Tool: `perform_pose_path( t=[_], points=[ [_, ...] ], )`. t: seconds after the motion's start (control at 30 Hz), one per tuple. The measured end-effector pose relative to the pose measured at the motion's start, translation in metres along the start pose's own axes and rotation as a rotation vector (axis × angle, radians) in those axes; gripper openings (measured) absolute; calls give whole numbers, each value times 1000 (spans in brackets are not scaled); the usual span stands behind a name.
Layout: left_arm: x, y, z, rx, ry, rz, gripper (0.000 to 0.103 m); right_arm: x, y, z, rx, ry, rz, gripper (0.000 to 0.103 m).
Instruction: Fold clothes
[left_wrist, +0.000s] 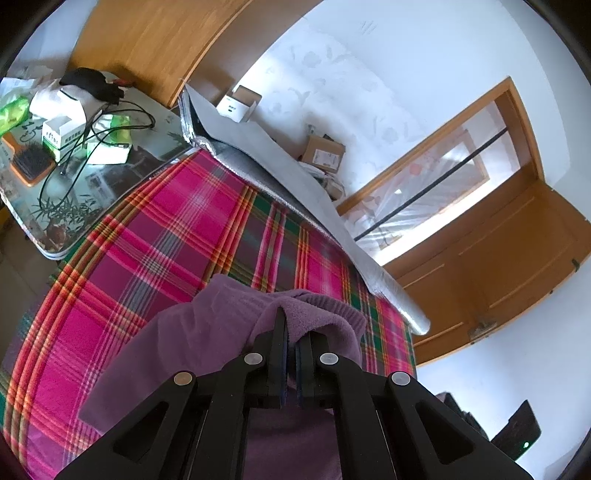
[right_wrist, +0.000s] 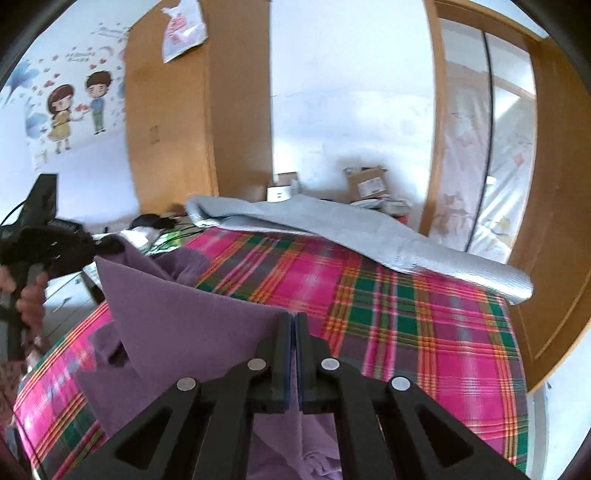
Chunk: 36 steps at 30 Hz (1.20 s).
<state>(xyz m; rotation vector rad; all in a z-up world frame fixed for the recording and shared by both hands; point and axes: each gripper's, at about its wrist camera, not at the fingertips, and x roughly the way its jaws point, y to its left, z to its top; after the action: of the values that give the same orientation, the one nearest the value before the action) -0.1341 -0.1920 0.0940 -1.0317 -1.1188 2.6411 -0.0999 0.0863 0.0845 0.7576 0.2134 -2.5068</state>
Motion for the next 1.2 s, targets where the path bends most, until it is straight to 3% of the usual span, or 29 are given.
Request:
perform_pose_path(
  t=[0.5, 0.8, 0.93, 1.07, 1.2],
  points=[
    [38, 4, 9, -15, 36, 39, 3, 66, -17, 19, -12, 79, -141, 2],
    [68, 13, 12, -12, 83, 60, 3, 112, -28, 15, 23, 181, -164, 2],
    [70, 16, 10, -3, 103, 65, 8, 130, -33, 11, 65, 235, -163, 2],
    [57, 13, 5, 46, 100, 82, 25, 141, -37, 4, 98, 285, -171, 3],
    [40, 8, -5, 112, 109, 77, 27, 141, -38, -1, 105, 300, -185, 4]
  ],
)
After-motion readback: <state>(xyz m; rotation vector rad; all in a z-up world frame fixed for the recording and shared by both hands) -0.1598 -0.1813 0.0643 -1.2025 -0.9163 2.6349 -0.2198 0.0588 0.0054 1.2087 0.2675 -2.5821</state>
